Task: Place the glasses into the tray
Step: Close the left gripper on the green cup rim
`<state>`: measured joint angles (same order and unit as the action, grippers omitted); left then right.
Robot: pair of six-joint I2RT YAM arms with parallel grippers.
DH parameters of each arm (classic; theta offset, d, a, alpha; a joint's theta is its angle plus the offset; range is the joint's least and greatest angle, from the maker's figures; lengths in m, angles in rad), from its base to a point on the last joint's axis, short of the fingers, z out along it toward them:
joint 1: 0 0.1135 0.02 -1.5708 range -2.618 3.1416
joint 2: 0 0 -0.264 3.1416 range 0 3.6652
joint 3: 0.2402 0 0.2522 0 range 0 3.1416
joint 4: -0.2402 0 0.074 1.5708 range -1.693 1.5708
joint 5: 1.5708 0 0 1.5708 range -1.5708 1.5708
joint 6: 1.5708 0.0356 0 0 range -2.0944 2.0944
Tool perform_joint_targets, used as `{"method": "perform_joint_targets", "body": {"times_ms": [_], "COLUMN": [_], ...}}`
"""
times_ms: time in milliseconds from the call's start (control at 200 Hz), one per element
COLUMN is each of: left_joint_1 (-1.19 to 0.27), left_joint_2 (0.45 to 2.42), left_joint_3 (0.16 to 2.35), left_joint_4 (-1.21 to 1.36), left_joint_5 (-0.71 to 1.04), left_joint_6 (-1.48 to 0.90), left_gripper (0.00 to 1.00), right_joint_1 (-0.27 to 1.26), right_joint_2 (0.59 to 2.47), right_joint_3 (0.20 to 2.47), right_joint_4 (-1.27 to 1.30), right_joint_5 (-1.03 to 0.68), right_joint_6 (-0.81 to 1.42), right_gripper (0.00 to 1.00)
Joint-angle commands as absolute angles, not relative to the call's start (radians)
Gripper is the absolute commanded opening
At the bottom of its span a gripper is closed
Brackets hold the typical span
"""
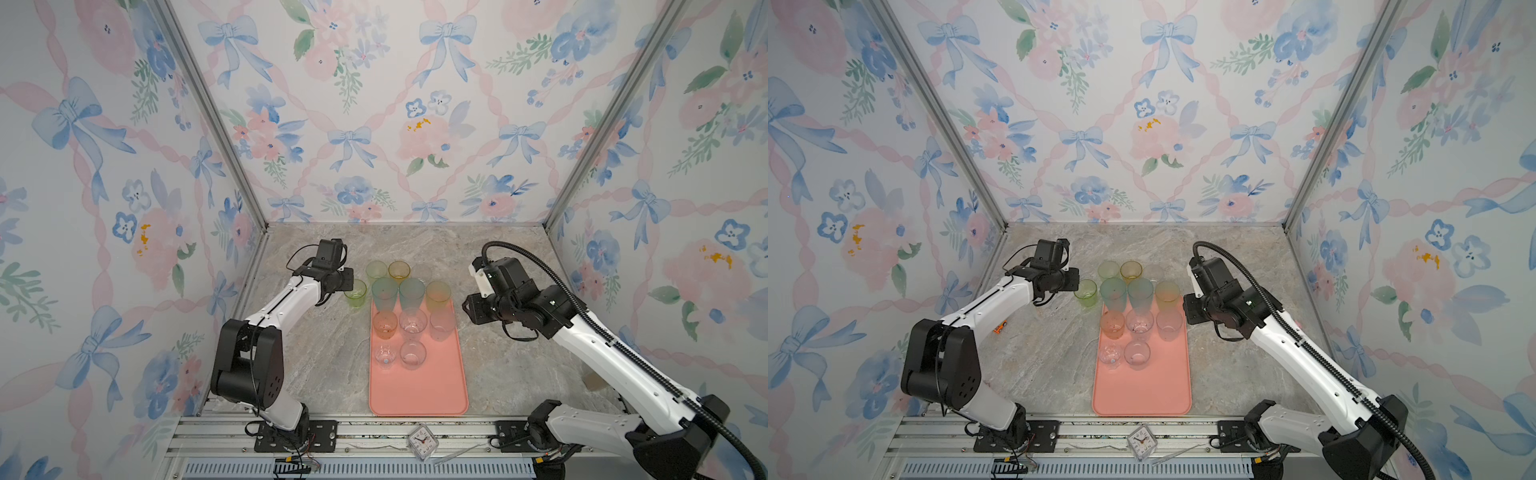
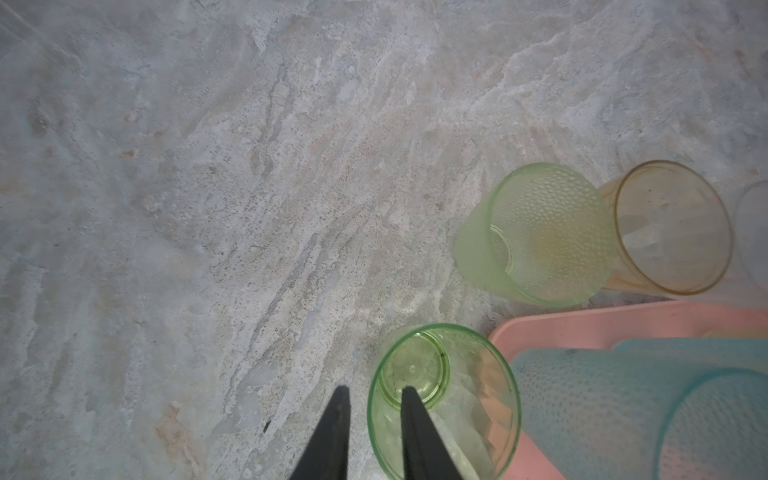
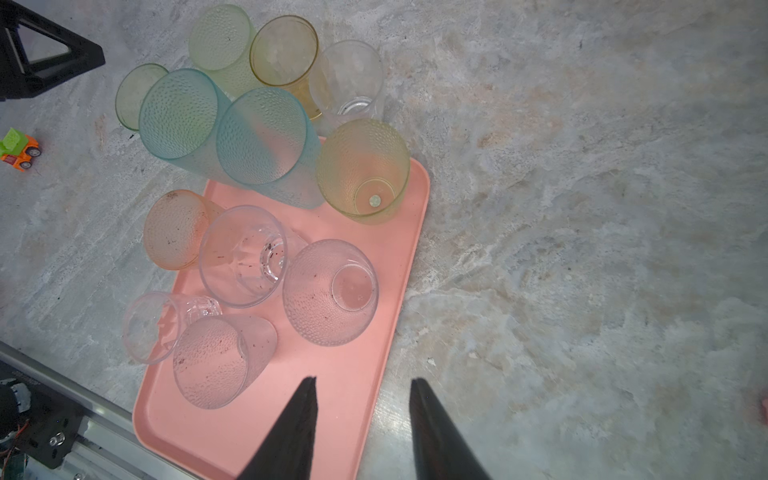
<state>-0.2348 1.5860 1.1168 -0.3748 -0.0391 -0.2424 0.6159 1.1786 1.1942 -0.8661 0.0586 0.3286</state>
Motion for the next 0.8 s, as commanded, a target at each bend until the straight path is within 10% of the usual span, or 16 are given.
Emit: {"method": "perform_joint_targets", "body": {"times_ms": [0,795], "left_joint_1": [-0.230,-0.229], "left_joint_2": [1.618,1.724], "left_joint_3": [1.108,1.142], "left_joint_4": [-0.410,-0.417], "left_joint_5": [-0.030,-0.026], "left_joint_6": [-0.230,-0.215], "left_gripper": [0.27,0.06], "right_joint_1": [0.606,0.606], "right_joint_2": [1.168,1.178], "right_joint_3": [1.184,1.178], "right_joint_4": [-0.858,-0.851], "right_joint_5": [0.052,0.051], "right_joint_6": [0.323,0.319], "right_gripper": [0.41,0.41]}}
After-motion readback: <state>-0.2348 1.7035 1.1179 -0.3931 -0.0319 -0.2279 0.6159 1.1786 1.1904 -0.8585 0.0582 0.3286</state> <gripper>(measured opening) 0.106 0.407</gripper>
